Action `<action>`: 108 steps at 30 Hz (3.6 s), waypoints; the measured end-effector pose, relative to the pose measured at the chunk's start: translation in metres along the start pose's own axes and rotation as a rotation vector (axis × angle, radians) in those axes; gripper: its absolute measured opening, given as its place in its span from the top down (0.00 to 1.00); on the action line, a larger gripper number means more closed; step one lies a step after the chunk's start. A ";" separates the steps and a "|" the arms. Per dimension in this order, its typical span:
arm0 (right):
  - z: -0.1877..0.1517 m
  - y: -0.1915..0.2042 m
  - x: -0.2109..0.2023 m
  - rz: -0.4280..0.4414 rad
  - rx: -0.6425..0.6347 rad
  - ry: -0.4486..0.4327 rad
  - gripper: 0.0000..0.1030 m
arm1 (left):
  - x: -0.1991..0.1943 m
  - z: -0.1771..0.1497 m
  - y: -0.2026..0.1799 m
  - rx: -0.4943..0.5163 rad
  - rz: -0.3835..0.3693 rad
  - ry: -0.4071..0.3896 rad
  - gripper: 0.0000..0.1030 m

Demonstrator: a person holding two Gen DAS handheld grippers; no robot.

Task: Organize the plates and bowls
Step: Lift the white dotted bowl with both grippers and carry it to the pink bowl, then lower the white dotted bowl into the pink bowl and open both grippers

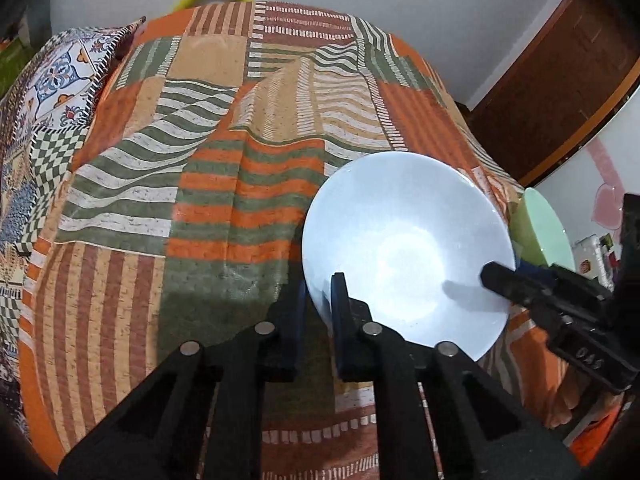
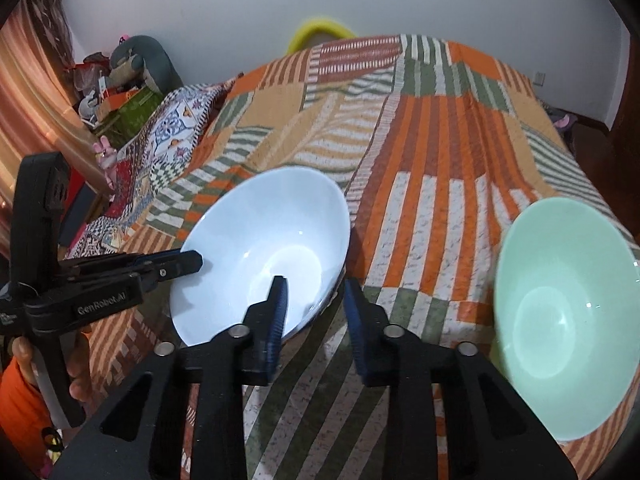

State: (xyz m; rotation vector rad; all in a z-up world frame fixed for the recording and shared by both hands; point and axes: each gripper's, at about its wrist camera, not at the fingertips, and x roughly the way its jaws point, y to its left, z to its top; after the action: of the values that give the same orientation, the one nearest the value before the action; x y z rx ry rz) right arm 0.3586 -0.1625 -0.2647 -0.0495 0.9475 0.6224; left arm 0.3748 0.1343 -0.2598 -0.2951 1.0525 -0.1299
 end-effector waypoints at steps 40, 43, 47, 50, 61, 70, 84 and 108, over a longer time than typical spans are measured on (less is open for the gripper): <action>-0.053 0.081 -0.142 0.064 -0.102 -0.201 0.79 | -0.208 -0.103 -0.067 0.129 0.071 -0.224 0.88; -0.064 0.091 -0.151 0.078 -0.115 -0.204 0.79 | -0.224 -0.123 -0.065 0.121 0.075 -0.228 0.88; -0.078 0.105 -0.159 0.094 -0.138 -0.207 0.79 | -0.235 -0.144 -0.058 0.096 0.082 -0.224 0.88; -0.087 0.113 -0.159 0.109 -0.148 -0.209 0.79 | -0.240 -0.158 -0.052 0.086 0.106 -0.224 0.88; -0.115 0.143 -0.131 0.162 -0.180 -0.146 0.78 | -0.246 -0.201 -0.017 0.023 0.190 -0.189 0.88; -0.131 0.160 -0.099 0.167 -0.204 -0.060 0.78 | -0.225 -0.224 0.008 -0.026 0.231 -0.146 0.88; -0.143 0.162 -0.065 0.135 -0.200 0.034 0.78 | -0.186 -0.231 0.029 -0.069 0.232 -0.066 0.88; -0.146 0.168 -0.049 0.069 -0.248 0.077 0.72 | -0.172 -0.234 0.035 -0.114 0.229 -0.035 0.88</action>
State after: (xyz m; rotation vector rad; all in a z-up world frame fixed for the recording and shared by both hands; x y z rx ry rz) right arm 0.1420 -0.0917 -0.2765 -0.2639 0.9452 0.8043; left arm 0.0856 0.1679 -0.2347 -0.2767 1.0533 0.1406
